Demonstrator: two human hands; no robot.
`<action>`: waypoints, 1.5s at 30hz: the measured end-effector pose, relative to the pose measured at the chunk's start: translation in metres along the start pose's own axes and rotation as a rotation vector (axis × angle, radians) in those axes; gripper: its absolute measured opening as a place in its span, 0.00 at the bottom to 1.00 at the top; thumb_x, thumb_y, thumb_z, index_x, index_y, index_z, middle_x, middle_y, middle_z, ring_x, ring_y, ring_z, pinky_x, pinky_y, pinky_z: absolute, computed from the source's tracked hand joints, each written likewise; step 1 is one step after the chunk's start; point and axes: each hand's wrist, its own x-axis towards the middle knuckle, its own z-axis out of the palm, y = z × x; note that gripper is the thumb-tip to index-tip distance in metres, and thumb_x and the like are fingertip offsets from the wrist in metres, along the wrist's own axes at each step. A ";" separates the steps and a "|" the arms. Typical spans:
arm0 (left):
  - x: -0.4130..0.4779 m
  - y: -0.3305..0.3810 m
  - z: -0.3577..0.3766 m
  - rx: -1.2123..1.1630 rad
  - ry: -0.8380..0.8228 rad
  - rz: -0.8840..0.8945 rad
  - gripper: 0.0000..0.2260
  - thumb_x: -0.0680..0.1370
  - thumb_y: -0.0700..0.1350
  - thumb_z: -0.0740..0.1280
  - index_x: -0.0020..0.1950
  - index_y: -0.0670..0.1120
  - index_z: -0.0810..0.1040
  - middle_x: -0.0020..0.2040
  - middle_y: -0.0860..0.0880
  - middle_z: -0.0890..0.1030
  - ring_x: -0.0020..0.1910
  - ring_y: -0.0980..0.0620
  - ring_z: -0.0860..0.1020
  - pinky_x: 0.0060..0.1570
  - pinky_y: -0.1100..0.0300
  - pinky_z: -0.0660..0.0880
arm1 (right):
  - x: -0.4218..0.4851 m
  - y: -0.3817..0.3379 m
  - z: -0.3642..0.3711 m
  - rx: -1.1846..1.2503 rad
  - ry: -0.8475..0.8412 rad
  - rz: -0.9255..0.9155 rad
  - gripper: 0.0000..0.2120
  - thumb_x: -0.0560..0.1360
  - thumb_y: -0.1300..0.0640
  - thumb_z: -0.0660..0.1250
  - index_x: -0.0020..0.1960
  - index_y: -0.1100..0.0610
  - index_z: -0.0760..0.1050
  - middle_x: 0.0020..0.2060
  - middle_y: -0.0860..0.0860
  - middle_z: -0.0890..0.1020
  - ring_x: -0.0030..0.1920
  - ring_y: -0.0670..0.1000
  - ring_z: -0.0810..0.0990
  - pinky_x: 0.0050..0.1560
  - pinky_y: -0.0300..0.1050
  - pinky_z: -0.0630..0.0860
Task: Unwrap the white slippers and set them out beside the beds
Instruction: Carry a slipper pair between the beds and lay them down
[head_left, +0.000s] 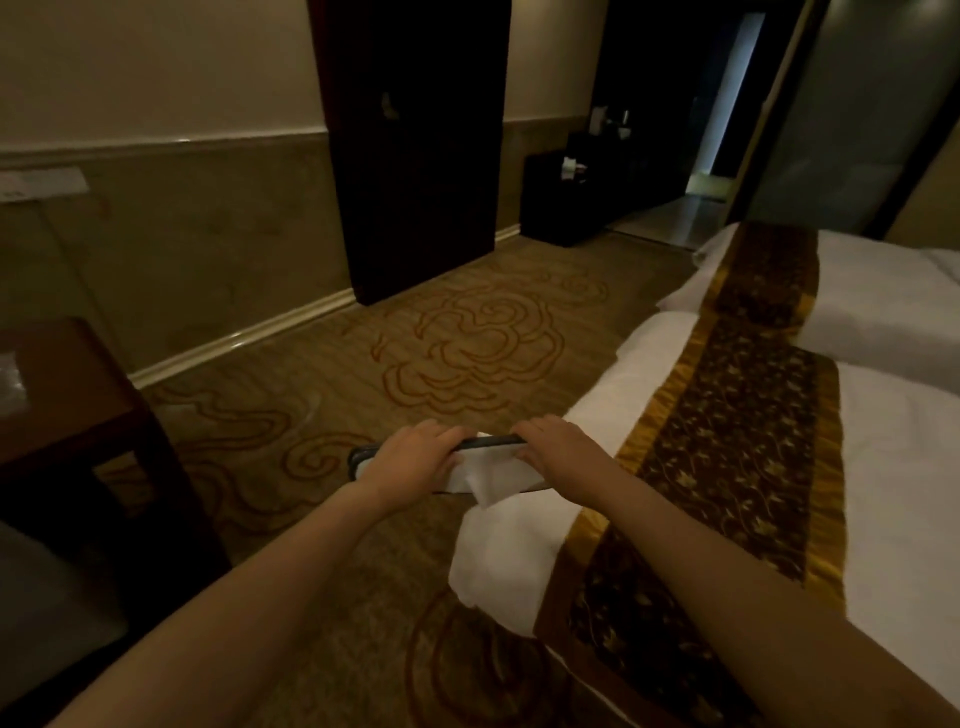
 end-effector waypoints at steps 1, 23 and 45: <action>0.009 -0.013 0.002 0.004 -0.001 -0.008 0.18 0.80 0.49 0.56 0.70 0.50 0.65 0.62 0.46 0.76 0.61 0.46 0.73 0.56 0.53 0.69 | 0.016 0.001 0.004 0.009 -0.001 0.001 0.11 0.79 0.53 0.56 0.59 0.52 0.71 0.56 0.51 0.77 0.55 0.52 0.72 0.53 0.46 0.70; 0.340 -0.353 0.033 -0.039 0.062 -0.173 0.12 0.78 0.47 0.58 0.60 0.48 0.73 0.55 0.48 0.79 0.55 0.47 0.73 0.51 0.56 0.68 | 0.488 0.081 0.083 0.083 0.118 0.117 0.13 0.78 0.53 0.58 0.62 0.51 0.70 0.59 0.49 0.75 0.60 0.51 0.71 0.59 0.46 0.65; 0.821 -0.510 0.102 -0.131 0.010 0.231 0.08 0.75 0.46 0.62 0.52 0.48 0.76 0.48 0.48 0.80 0.47 0.47 0.75 0.38 0.58 0.65 | 0.816 0.346 0.084 0.163 0.161 0.508 0.14 0.78 0.55 0.58 0.63 0.52 0.71 0.59 0.50 0.76 0.61 0.51 0.70 0.61 0.48 0.64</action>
